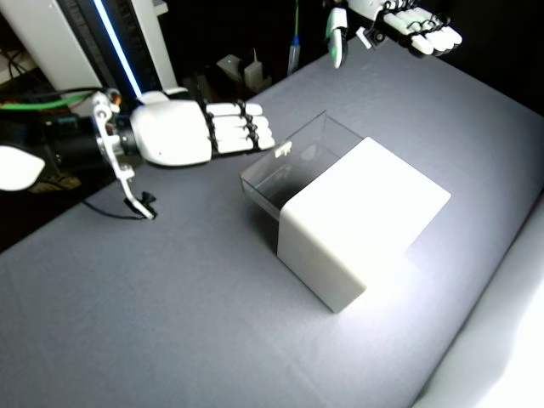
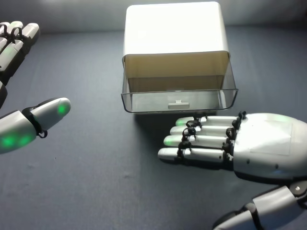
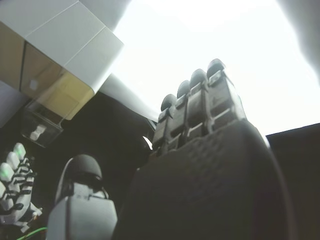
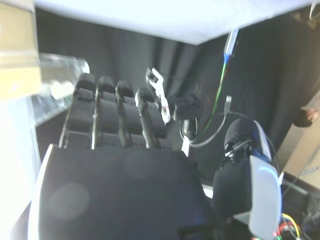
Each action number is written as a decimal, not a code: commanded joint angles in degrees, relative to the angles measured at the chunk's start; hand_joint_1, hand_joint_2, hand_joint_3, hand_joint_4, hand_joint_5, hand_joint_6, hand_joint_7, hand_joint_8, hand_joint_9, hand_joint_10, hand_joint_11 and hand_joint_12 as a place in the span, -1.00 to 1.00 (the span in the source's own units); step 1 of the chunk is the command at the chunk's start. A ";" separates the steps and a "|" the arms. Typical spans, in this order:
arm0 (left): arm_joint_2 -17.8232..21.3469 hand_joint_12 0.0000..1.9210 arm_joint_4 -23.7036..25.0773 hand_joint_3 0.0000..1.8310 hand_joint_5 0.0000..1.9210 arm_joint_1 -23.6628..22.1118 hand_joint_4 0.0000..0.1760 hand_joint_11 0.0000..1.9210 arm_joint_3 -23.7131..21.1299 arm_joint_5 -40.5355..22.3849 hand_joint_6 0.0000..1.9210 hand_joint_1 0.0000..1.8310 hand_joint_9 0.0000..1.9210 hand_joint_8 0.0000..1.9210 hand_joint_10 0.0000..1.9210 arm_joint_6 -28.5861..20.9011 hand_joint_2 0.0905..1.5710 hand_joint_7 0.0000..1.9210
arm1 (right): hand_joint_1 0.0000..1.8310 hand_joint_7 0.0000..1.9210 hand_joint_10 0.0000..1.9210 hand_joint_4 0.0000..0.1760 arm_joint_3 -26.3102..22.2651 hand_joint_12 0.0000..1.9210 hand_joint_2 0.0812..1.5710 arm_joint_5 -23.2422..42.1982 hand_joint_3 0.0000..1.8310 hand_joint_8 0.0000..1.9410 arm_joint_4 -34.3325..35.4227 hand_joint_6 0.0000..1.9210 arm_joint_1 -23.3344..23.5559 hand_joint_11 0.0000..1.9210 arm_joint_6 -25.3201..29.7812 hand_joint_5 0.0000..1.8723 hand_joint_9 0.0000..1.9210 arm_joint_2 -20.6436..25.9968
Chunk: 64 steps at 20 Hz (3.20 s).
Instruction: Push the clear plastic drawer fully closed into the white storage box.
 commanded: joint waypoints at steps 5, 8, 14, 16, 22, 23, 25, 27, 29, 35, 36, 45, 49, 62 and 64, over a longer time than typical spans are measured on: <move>0.10 -1.00 0.84 -0.95 -1.00 -0.03 -0.74 -1.00 0.21 -7.37 -1.00 -1.00 -1.00 -1.00 -1.00 -0.40 0.39 -1.00 | -1.00 -1.00 -1.00 -0.22 0.95 -1.00 0.27 4.15 -0.98 -1.00 1.57 -1.00 1.69 -1.00 -1.14 -1.00 -1.00 -0.74; 0.13 -1.00 0.84 -0.95 -1.00 0.03 -0.88 -1.00 0.21 -7.55 -1.00 -1.00 -1.00 -1.00 -1.00 -0.50 0.38 -1.00 | -1.00 -1.00 -1.00 -0.12 1.85 -1.00 0.28 3.06 -0.97 -1.00 1.89 -1.00 2.10 -1.00 -1.53 -1.00 -1.00 -1.34; 0.13 -1.00 0.81 -0.98 -1.00 0.10 -0.78 -1.00 0.22 -7.60 -1.00 -1.00 -1.00 -1.00 -1.00 -0.56 0.33 -1.00 | -1.00 -1.00 -1.00 -0.32 2.95 -1.00 0.26 1.05 -0.98 -1.00 3.02 -1.00 2.60 -1.00 -3.18 -1.00 -1.00 -1.73; 0.13 -1.00 0.81 -0.98 -1.00 0.11 -0.82 -1.00 0.23 -7.61 -1.00 -1.00 -1.00 -1.00 -1.00 -0.58 0.32 -1.00 | -1.00 -1.00 -1.00 -0.38 3.20 -1.00 0.27 0.55 -0.98 -1.00 3.31 -0.99 2.95 -1.00 -3.83 -0.97 -1.00 -1.75; 0.13 -1.00 0.79 -0.99 -1.00 0.32 -0.57 -1.00 0.24 -7.68 -1.00 -1.00 -1.00 -1.00 -1.00 -0.70 0.29 -1.00 | -1.00 -1.00 -1.00 -0.21 3.82 -1.00 0.26 -1.27 -0.99 -1.00 3.47 -1.00 3.86 -1.00 -5.33 -1.00 -1.00 -1.75; 0.14 -1.00 0.78 -0.99 -1.00 0.36 -0.55 -1.00 0.24 -7.75 -1.00 -1.00 -1.00 -1.00 -1.00 -0.72 0.30 -1.00 | -1.00 -1.00 -1.00 -0.27 3.94 -1.00 0.27 -1.42 -0.99 -1.00 3.47 -1.00 3.99 -1.00 -5.39 -1.00 -1.00 -1.75; 0.14 -1.00 0.78 -0.99 -1.00 0.41 -0.61 -1.00 0.24 -7.80 -1.00 -1.00 -1.00 -1.00 -1.00 -0.79 0.31 -1.00 | -1.00 -1.00 -1.00 -0.32 4.02 -1.00 0.26 -1.56 -0.99 -1.00 3.47 -1.00 4.14 -1.00 -5.39 -1.00 -1.00 -1.75; 0.14 -1.00 0.77 -0.98 -1.00 0.48 -0.67 -1.00 0.25 -7.86 -1.00 -1.00 -1.00 -1.00 -1.00 -0.82 0.31 -1.00 | -1.00 -1.00 -1.00 -0.04 4.06 -1.00 0.25 -1.69 -0.99 -1.00 3.47 -1.00 4.27 -1.00 -5.69 -1.00 -1.00 -1.75; 0.14 -1.00 0.77 -0.98 -1.00 0.48 -0.65 -1.00 0.25 -7.88 -1.00 -1.00 -1.00 -1.00 -1.00 -0.83 0.32 -1.00 | -1.00 -1.00 -1.00 -0.18 4.11 -1.00 0.25 -2.20 -0.99 -1.00 3.47 -1.00 4.62 -1.00 -6.25 -1.00 -1.00 -1.75; 0.13 -1.00 0.77 -0.97 -1.00 0.50 -0.65 -1.00 0.25 -8.04 -1.00 -1.00 -1.00 -1.00 -1.00 -0.97 0.35 -1.00 | -1.00 -1.00 -1.00 -0.23 4.54 -1.00 0.22 -3.61 -1.00 -1.00 3.47 -1.00 5.81 -1.00 -7.72 -1.00 -1.00 -1.91; 0.13 -1.00 0.77 -0.97 -1.00 0.52 -0.61 -1.00 0.25 -8.06 -1.00 -1.00 -1.00 -1.00 -1.00 -0.99 0.36 -1.00 | -1.00 -1.00 -1.00 -0.24 4.68 -1.00 0.22 -3.75 -1.00 -1.00 3.48 -1.00 5.94 -1.00 -7.81 -1.00 -1.00 -1.95; 0.11 -1.00 0.76 -0.98 -1.00 0.59 -0.41 -1.00 0.25 -8.09 -1.00 -1.00 -1.00 -1.00 -1.00 -1.18 0.36 -1.00 | -1.00 -1.00 -1.00 -0.39 6.04 -1.00 0.22 -5.94 -1.00 -1.00 3.49 -1.00 7.75 -1.00 -9.32 -1.00 -1.00 -2.82; 0.12 -1.00 0.76 -0.98 -1.00 0.64 -0.22 -1.00 0.25 -8.10 -1.00 -1.00 -1.00 -1.00 -1.00 -1.25 0.37 -1.00 | -1.00 -1.00 -1.00 -0.46 6.90 -1.00 0.26 -7.00 -0.99 -1.00 3.49 -1.00 8.70 -1.00 -9.84 -1.00 -1.00 -3.38; 0.13 -1.00 0.77 -0.97 -1.00 0.79 -0.46 -1.00 0.26 -8.12 -1.00 -1.00 -1.00 -1.00 -1.00 -1.51 0.42 -1.00 | -1.00 -1.00 -1.00 -0.70 9.76 -1.00 0.31 -9.92 -0.98 -1.00 4.82 -0.98 10.03 -1.00 -11.13 -0.94 -1.00 -4.99; 0.19 -1.00 0.77 -0.98 -1.00 1.08 -0.38 -1.00 0.25 -8.28 -1.00 -1.00 -1.00 -1.00 -1.00 -1.78 0.42 -1.00 | -1.00 -1.00 -1.00 -0.54 9.51 -1.00 0.31 -9.92 -0.98 -1.00 4.86 -0.99 10.02 -1.00 -11.13 -0.97 -1.00 -4.98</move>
